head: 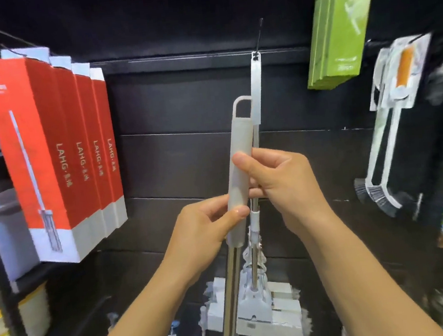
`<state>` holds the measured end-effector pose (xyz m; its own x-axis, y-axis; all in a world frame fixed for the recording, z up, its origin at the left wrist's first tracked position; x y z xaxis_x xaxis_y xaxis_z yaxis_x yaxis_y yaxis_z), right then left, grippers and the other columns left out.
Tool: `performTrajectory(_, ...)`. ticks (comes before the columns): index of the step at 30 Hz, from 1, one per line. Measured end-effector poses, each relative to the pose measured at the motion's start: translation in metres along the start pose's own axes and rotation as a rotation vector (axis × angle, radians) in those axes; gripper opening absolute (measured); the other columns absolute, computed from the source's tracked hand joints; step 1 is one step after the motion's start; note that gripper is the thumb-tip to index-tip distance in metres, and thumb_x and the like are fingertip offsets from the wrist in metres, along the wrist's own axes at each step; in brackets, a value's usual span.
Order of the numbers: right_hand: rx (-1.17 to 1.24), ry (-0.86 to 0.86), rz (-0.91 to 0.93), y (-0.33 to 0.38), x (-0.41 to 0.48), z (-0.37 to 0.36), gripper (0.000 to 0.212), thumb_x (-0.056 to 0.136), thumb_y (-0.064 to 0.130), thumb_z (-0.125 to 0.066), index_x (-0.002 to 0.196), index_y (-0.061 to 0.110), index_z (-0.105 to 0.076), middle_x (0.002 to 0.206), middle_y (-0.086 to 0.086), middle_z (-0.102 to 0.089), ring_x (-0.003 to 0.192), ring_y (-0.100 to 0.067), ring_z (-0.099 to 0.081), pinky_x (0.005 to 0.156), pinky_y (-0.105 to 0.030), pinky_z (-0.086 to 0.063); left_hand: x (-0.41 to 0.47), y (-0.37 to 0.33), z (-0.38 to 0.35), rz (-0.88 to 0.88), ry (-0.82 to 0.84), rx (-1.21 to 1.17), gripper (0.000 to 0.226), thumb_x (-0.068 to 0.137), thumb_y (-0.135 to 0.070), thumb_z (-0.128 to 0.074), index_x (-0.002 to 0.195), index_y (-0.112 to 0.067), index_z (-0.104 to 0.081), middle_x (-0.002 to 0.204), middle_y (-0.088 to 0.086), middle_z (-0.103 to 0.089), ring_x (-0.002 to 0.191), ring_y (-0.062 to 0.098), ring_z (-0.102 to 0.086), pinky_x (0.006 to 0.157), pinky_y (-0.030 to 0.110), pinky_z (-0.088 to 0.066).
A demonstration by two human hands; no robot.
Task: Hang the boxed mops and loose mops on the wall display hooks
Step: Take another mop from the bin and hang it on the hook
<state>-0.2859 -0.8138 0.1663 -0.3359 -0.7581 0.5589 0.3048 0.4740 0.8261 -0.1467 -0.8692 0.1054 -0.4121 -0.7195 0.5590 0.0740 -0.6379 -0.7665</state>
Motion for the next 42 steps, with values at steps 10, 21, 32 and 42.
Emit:
performTrajectory(10,-0.021,-0.021,0.043,0.019,0.078,0.026,0.028,0.086,0.041,-0.081,0.106,0.022,-0.082,0.097,0.003,-0.082,0.082,-0.018,-0.08,0.071,-0.037,-0.067,0.081,-0.015,-0.019,-0.012,0.034,-0.175,0.02,0.096,-0.031,-0.071,0.114,-0.029,-0.08,0.101,-0.012,-0.081,0.097,0.009,-0.076,0.079,0.032,-0.066)
performTrajectory(21,-0.059,-0.039,0.135,0.047,0.167,0.069,0.031,0.087,0.043,-0.08,0.101,0.016,-0.082,0.087,-0.004,-0.081,0.069,-0.019,-0.078,0.061,-0.031,-0.063,0.176,-0.048,-0.046,-0.102,-0.005,-0.187,0.018,0.092,-0.043,-0.072,0.104,-0.032,-0.08,0.096,-0.014,-0.08,0.094,0.011,-0.076,0.081,0.042,-0.065)
performTrajectory(32,-0.129,-0.055,0.161,0.041,0.243,0.087,0.044,0.088,0.049,-0.078,0.113,0.013,-0.079,0.101,-0.008,-0.08,0.078,-0.023,-0.08,0.073,-0.041,-0.067,0.256,-0.048,-0.06,-0.163,-0.024,-0.204,0.03,0.089,-0.046,-0.071,0.112,-0.028,-0.076,0.099,-0.014,-0.077,0.092,0.007,-0.075,0.071,0.023,-0.064)
performTrajectory(42,-0.169,-0.165,0.224,0.051,0.288,0.079,0.044,0.09,0.049,-0.076,0.114,0.012,-0.078,0.101,-0.007,-0.079,0.065,-0.012,-0.075,0.061,-0.027,-0.06,0.316,-0.045,-0.05,-0.233,0.039,-0.329,0.016,0.091,-0.042,-0.073,0.101,-0.031,-0.078,0.087,-0.018,-0.079,0.083,0.0,-0.075,0.064,0.019,-0.062)
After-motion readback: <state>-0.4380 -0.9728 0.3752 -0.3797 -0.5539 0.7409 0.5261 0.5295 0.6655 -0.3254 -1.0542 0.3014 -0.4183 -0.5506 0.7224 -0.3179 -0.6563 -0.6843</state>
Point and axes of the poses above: each hand's wrist, its own x-axis towards the middle knuckle, its own z-axis out of the back of the hand, y = z × x, the point moved 10 cm from there along x, towards the middle knuckle
